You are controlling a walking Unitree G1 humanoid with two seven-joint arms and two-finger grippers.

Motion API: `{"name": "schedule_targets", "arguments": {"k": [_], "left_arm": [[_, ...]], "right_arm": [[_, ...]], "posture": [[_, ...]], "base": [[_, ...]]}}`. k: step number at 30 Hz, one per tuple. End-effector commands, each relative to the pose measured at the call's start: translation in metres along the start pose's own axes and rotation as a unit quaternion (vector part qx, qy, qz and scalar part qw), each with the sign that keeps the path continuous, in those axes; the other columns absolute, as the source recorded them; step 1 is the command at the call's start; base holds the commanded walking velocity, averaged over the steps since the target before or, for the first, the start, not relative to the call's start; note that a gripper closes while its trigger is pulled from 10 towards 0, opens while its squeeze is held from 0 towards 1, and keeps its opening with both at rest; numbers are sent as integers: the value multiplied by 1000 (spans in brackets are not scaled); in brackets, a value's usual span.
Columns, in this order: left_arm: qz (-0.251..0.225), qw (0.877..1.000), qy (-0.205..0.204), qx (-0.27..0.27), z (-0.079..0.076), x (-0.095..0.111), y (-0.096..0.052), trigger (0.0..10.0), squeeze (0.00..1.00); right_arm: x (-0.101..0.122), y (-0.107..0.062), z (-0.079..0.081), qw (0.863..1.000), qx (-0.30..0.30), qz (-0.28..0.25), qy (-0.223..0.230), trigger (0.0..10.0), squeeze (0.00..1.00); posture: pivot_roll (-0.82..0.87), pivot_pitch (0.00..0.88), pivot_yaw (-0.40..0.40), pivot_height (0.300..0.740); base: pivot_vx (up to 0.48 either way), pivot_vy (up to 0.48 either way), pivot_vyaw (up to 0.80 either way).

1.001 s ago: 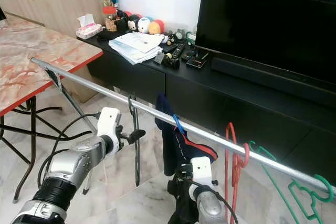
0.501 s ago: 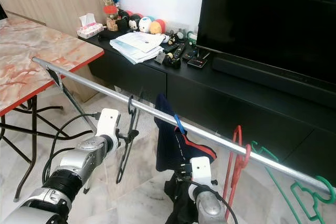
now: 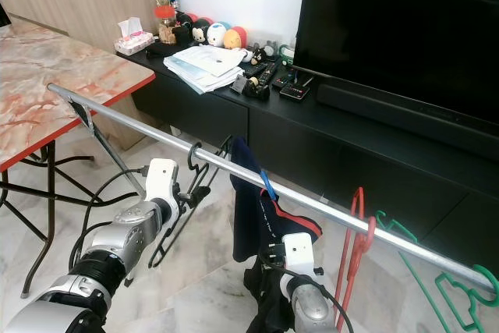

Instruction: Hang hanger

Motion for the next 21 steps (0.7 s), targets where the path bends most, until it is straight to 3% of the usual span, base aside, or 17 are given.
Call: {"name": "schedule_targets", "arguments": {"k": [1, 6, 21], "left_arm": [[-5, 1000, -9, -6, -1, 4, 1, 0, 0], [-9, 999, -39, -21, -6, 8, 2, 0, 0], [21, 999, -9, -35, -12, -2, 2, 0, 0]], "right_arm": [[5, 2, 0, 1000, 0, -6, -1, 10000, 0], [5, 2, 0, 1000, 0, -6, -2, 10000, 0], [5, 2, -1, 1000, -1, -5, -2, 10000, 0]], "posture": [[41, 77, 49, 740], [41, 78, 47, 740], [39, 79, 49, 740]], "base": [[0, 0, 0], [0, 0, 0], [0, 0, 0]]}}
Point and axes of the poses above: a point about 5 cm out from each wrist's last joint towards the gripper, its own y axis pointing out of the wrist towards the gripper, its own x axis along the axis of the wrist's last joint, z = x × y, the point moved 5 cm from there along y, pointing out of the wrist towards the gripper, and after that the axes turned 11 degrees about -y, right-handed, at the moved point
